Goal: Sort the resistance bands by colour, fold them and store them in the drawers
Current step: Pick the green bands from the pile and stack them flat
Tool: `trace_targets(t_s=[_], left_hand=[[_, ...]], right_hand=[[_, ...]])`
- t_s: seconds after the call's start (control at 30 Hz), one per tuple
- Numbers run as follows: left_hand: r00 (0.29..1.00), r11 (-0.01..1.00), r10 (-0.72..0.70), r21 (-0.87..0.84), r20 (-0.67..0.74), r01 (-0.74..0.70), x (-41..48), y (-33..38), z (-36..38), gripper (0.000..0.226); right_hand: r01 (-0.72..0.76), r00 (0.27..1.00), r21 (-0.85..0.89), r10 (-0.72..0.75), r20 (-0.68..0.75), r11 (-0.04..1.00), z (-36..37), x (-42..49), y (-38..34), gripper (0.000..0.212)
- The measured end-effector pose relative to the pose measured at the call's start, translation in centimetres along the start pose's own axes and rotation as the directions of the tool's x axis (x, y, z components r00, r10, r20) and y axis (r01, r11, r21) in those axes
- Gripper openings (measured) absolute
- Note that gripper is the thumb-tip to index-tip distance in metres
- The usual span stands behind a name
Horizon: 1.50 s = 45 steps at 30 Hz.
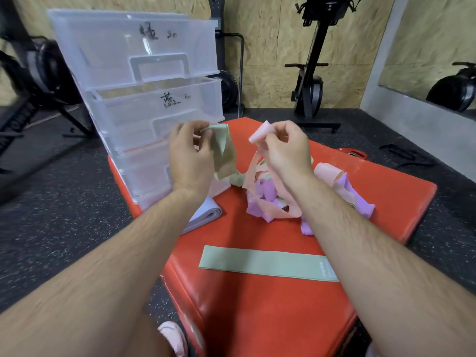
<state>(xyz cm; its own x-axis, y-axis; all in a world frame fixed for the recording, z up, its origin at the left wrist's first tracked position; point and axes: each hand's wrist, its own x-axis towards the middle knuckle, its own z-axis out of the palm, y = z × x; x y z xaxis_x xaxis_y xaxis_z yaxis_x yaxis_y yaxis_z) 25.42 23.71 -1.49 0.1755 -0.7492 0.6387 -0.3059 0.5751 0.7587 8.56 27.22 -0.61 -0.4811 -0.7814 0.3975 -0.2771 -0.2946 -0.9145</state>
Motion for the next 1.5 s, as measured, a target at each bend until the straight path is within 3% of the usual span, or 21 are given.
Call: trace_targets(t_s=[0.07, 0.17, 0.27, 0.33, 0.47, 0.57, 0.97, 1.03, 1.13, 1.23, 1.3, 1.37, 1.43, 1.5], left_hand=[[1.000, 1.000, 0.003, 0.004, 0.002, -0.003, 0.1, 0.0, -0.6, 0.012], [0.997, 1.000, 0.008, 0.025, 0.071, -0.010, 0.1, -0.2, -1.3, 0.013], [0.983, 0.997, 0.035, 0.055, 0.183, -0.046, -0.2, -0.4, -1.5, 0.011], [0.968, 0.992, 0.086, 0.065, 0.237, -0.104, -0.5, -0.2, -1.3, 0.010], [0.948, 0.981, 0.169, 0.044, 0.269, -0.188, -0.7, 0.8, -0.8, 0.009], [0.948, 0.985, 0.165, 0.004, 0.271, -0.172, -1.0, 1.6, -0.3, 0.009], [0.916, 0.995, 0.099, -0.016, 0.388, -0.101, -2.8, 4.3, 3.1, 0.008], [0.915, 0.998, 0.049, -0.051, 0.400, -0.031, -3.0, 4.6, 3.6, 0.009], [0.870, 0.942, -0.162, -0.190, 0.466, 0.278, -3.3, 5.3, 3.8, 0.018], [0.847, 0.919, -0.213, -0.195, 0.488, 0.344, -3.2, 5.0, 3.6, 0.019], [0.846, 0.933, -0.183, -0.184, 0.500, 0.310, -3.1, 4.5, 3.2, 0.008], [0.832, 0.949, -0.145, -0.161, 0.536, 0.270, -3.0, 4.1, 2.6, 0.018], [0.804, 0.951, -0.089, -0.188, 0.588, 0.243, -3.0, 3.9, 1.8, 0.021], [0.793, 0.952, -0.044, -0.216, 0.608, 0.218, -3.1, 3.6, 1.2, 0.020]], right_hand=[[-0.079, 0.994, -0.019, 0.080, 0.067, 0.997, 0.1, 0.3, 0.8, 0.008], [-0.187, 0.951, -0.293, 0.248, 0.186, 0.938, 0.2, 0.4, 2.7, 0.044], [-0.010, 0.975, -0.368, 0.090, 0.202, 0.930, 0.3, -0.3, 2.6, 0.039], [0.086, 0.970, -0.283, -0.016, 0.241, 0.955, 0.4, -0.5, 1.9, 0.029], [0.133, 0.926, -0.041, -0.109, 0.360, 0.990, -0.1, -1.6, -0.1, 0.017], [0.248, 0.918, -0.055, -0.216, 0.333, 0.967, -1.2, -2.0, -0.7, 0.012], [0.227, 0.964, -0.185, -0.193, 0.184, 0.956, -5.9, -2.3, -0.6, 0.013], [0.249, 0.963, -0.163, -0.226, 0.148, 0.955, -6.1, -2.7, -0.8, 0.013], [0.272, 0.950, -0.137, -0.243, 0.194, 0.953, -6.1, -3.0, -1.0, 0.009], [0.223, 0.931, -0.093, -0.184, 0.314, 0.970, -5.8, -3.3, -0.5, 0.012], [0.178, 0.946, -0.065, -0.152, 0.285, 0.982, -5.5, -3.1, -0.2, 0.016], [0.111, 0.958, -0.043, -0.095, 0.270, 0.993, -5.3, -2.6, -0.2, 0.024], [-0.001, 0.909, -0.007, 0.003, 0.416, 1.000, -5.1, -2.4, -0.1, 0.034], [-0.094, 0.838, -0.004, 0.081, 0.540, 0.996, -4.8, -2.5, 0.1, 0.030]])
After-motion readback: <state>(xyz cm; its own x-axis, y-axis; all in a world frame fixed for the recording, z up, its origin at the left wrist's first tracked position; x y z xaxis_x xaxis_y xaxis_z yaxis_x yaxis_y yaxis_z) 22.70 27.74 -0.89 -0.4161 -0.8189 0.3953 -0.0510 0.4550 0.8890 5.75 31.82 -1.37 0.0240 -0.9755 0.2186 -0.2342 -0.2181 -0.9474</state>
